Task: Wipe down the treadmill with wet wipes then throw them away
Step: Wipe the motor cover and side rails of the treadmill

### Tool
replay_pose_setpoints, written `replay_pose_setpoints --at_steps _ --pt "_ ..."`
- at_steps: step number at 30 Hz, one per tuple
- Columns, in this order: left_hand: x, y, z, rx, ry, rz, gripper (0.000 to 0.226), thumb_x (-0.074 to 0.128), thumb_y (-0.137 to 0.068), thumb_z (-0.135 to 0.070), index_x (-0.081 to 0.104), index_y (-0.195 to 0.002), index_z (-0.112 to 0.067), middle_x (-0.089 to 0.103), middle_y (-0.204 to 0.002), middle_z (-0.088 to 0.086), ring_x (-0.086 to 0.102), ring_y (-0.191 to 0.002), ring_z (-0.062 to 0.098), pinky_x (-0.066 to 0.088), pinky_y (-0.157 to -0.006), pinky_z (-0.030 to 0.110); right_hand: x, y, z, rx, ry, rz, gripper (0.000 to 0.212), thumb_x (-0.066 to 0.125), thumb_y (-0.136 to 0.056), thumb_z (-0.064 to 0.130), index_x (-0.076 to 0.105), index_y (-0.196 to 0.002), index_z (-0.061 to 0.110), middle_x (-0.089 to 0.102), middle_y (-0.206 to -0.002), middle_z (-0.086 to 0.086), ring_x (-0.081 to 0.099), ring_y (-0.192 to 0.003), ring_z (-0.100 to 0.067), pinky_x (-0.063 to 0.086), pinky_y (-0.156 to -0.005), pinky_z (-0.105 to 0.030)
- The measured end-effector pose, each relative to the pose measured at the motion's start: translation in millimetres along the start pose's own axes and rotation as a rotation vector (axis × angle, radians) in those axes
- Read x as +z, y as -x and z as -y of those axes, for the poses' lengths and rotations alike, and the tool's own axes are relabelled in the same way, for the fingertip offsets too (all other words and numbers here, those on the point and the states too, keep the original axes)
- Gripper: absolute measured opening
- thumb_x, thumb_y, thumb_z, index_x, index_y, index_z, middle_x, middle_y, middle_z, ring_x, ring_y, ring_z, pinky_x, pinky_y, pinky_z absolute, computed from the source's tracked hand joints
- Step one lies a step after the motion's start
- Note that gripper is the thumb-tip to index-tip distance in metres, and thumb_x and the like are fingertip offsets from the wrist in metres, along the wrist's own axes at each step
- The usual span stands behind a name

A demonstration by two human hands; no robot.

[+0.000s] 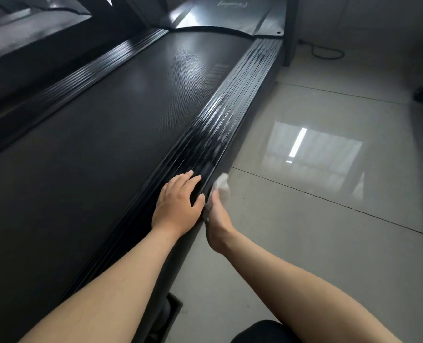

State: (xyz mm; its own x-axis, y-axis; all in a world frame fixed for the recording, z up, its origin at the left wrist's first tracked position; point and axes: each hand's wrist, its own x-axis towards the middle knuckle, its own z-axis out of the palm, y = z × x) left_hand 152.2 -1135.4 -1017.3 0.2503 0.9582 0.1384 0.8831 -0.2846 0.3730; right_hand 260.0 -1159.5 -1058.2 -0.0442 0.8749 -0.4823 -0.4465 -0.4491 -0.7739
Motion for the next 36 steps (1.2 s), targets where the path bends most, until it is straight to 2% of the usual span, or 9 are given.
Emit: replay_pose_setpoints --at_steps 2,3,5,7,14,23,29,31,36 --pt "0 4 2 -0.006 0.032 -0.019 0.051 0.055 -0.099 -0.035 0.049 -0.148 -0.023 0.041 -0.158 -0.004 0.029 -0.148 0.015 0.023 -0.124 0.041 9 3 19 -0.171 0.069 -0.011 0.061 0.025 -0.106 0.058 0.028 -0.158 0.026 0.039 -0.157 0.007 0.036 -0.142 -0.005 0.026 -0.119 -0.027" --pt "-1 8 3 -0.015 0.064 -0.036 0.050 0.056 -0.099 -0.032 0.050 -0.147 -0.021 0.043 -0.157 -0.002 0.031 -0.147 0.016 0.025 -0.123 0.041 12 1 25 -0.243 0.173 -0.015 0.058 0.025 -0.108 0.052 0.017 -0.160 0.028 0.024 -0.165 0.008 0.022 -0.150 -0.005 0.017 -0.124 -0.030" --pt "-5 18 8 -0.054 0.123 -0.072 0.048 0.056 -0.099 -0.026 0.051 -0.147 -0.019 0.045 -0.156 0.000 0.032 -0.146 0.018 0.025 -0.123 0.040 13 -2 27 -0.335 0.519 -0.022 0.056 0.022 -0.110 0.041 0.001 -0.161 0.029 -0.007 -0.168 0.012 -0.008 -0.151 0.001 -0.002 -0.126 -0.039" --pt "-8 28 16 -0.117 0.135 -0.097 0.048 0.053 -0.101 -0.025 0.049 -0.148 -0.018 0.042 -0.157 0.001 0.029 -0.148 0.019 0.022 -0.124 0.040 6 4 20 -0.418 0.857 -0.013 0.055 0.022 -0.110 0.039 0.002 -0.161 0.030 -0.016 -0.167 0.013 -0.018 -0.146 0.007 -0.011 -0.120 -0.041" --pt "-24 46 49 -0.350 0.076 -0.069 0.055 0.045 -0.104 -0.029 0.035 -0.156 -0.016 0.019 -0.167 0.015 0.010 -0.155 0.030 0.008 -0.126 0.047 -15 23 23 -0.739 1.639 0.139 0.056 0.018 -0.107 0.048 0.021 -0.160 0.029 0.002 -0.167 0.014 -0.015 -0.151 0.000 -0.022 -0.119 -0.041" --pt "-28 54 52 -0.357 0.188 -0.070 0.057 0.045 -0.105 -0.028 0.031 -0.158 -0.015 0.018 -0.168 0.011 0.008 -0.156 0.023 0.004 -0.126 0.038 22 -35 73 -0.468 1.696 -0.079 0.058 0.018 -0.107 0.048 0.022 -0.159 0.023 0.007 -0.169 -0.001 -0.004 -0.156 -0.017 -0.012 -0.121 -0.053" --pt "-22 53 56 -0.357 0.247 -0.159 0.052 0.047 -0.097 -0.015 0.046 -0.148 -0.003 0.038 -0.158 0.020 0.028 -0.150 0.033 0.017 -0.125 0.044 28 5 38 -0.819 1.891 0.504 0.062 0.014 -0.104 0.054 0.023 -0.160 0.029 0.015 -0.168 0.004 0.002 -0.155 -0.013 -0.006 -0.124 -0.041" --pt "-21 53 56 -0.353 0.258 -0.177 0.058 0.040 -0.093 -0.016 0.046 -0.148 -0.002 0.040 -0.156 0.020 0.030 -0.150 0.033 0.018 -0.125 0.045 26 -3 45 -0.827 1.950 0.566 0.059 0.014 -0.106 0.053 0.018 -0.160 0.031 0.010 -0.167 0.009 -0.002 -0.155 -0.008 -0.011 -0.124 -0.041" --pt "-20 55 57 -0.359 0.278 -0.171 0.055 0.039 -0.100 -0.006 0.035 -0.155 -0.008 0.029 -0.164 0.012 0.018 -0.154 0.022 0.010 -0.126 0.038 41 -51 84 -0.589 2.026 0.227 0.061 0.018 -0.107 0.051 0.011 -0.162 0.025 0.002 -0.170 0.005 -0.004 -0.155 -0.009 -0.009 -0.123 -0.050"
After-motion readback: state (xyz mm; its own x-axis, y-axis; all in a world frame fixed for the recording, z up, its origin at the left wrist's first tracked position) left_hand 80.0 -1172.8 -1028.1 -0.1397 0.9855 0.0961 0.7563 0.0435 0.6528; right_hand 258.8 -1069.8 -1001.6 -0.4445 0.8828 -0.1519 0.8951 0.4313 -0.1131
